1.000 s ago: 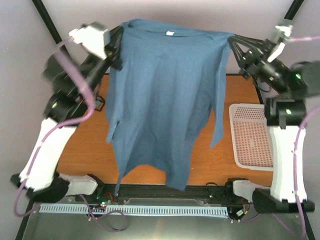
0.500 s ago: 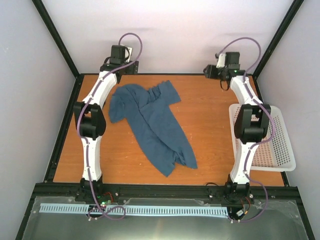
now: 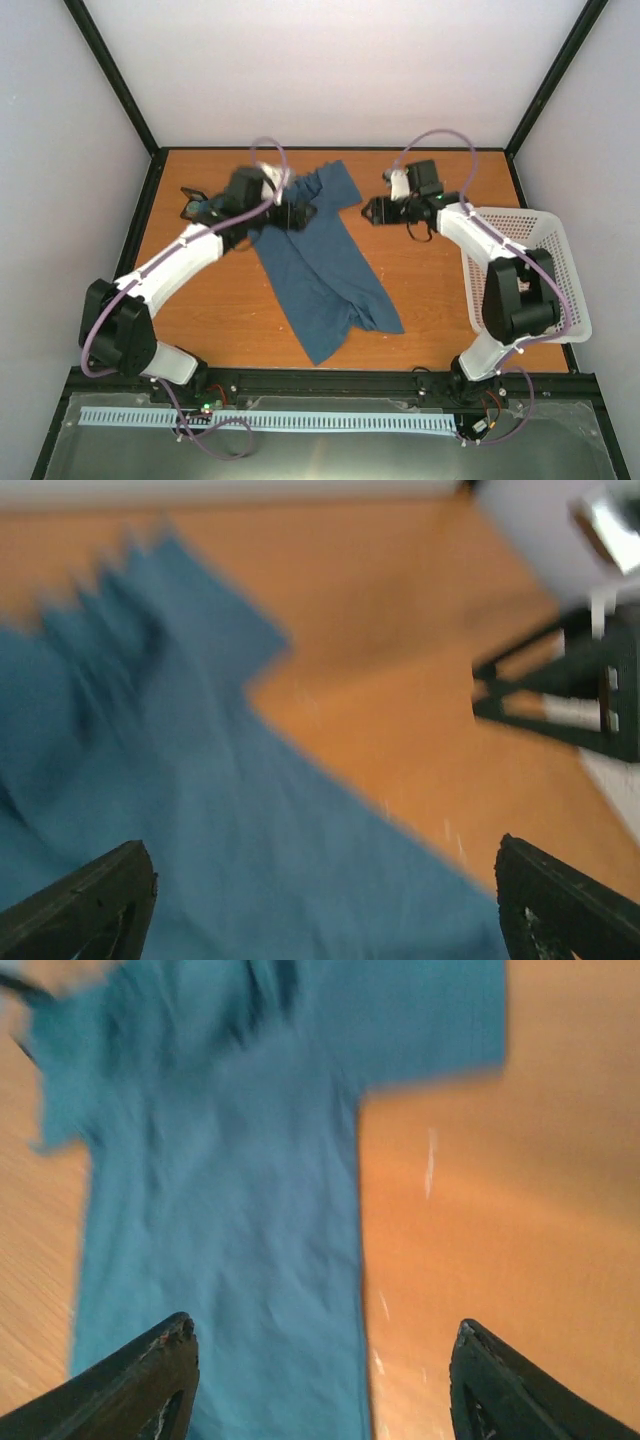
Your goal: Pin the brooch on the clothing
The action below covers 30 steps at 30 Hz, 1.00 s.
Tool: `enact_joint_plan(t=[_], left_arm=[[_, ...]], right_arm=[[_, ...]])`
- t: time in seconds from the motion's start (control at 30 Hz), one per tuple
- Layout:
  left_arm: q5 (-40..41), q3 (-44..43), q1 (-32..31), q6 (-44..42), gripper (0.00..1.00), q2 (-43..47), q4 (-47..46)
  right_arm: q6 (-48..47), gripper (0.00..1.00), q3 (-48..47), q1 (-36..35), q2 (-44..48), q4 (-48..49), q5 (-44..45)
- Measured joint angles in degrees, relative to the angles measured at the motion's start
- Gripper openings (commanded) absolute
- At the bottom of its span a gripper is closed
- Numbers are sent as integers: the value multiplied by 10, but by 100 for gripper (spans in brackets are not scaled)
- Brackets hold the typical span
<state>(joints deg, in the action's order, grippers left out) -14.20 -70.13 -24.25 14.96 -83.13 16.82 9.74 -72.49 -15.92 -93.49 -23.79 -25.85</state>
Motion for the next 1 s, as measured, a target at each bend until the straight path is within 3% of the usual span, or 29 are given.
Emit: enact_joint_plan(t=[0.07,0.2,0.47,0.63,0.73,0.9,1.0], left_arm=[[-22,82,-29,29,74,6,-6],[-58,222,-88,90,58,5,-7],[-90,259,-181,154,52,-40,-72],[-83,273,-214,176,57,-82,-74],[-82,293,-215,200,62,-78,-77],[-86,336,-214,272,63,-54,-115],[-90,357,-210,313,57,-38,-129]], right_arm=[[-2,55,34,-12,-21,-19,17],[1,44,90,-45,-33,-76,36],[13,46,162,-96,-16,-110,99],[22,43,165,-140,-26,-134,183],[33,34,165,-160,-40,-148,226],[60,8,173,-150,-40,-139,268],[82,3,191,-123,-27,-123,284]])
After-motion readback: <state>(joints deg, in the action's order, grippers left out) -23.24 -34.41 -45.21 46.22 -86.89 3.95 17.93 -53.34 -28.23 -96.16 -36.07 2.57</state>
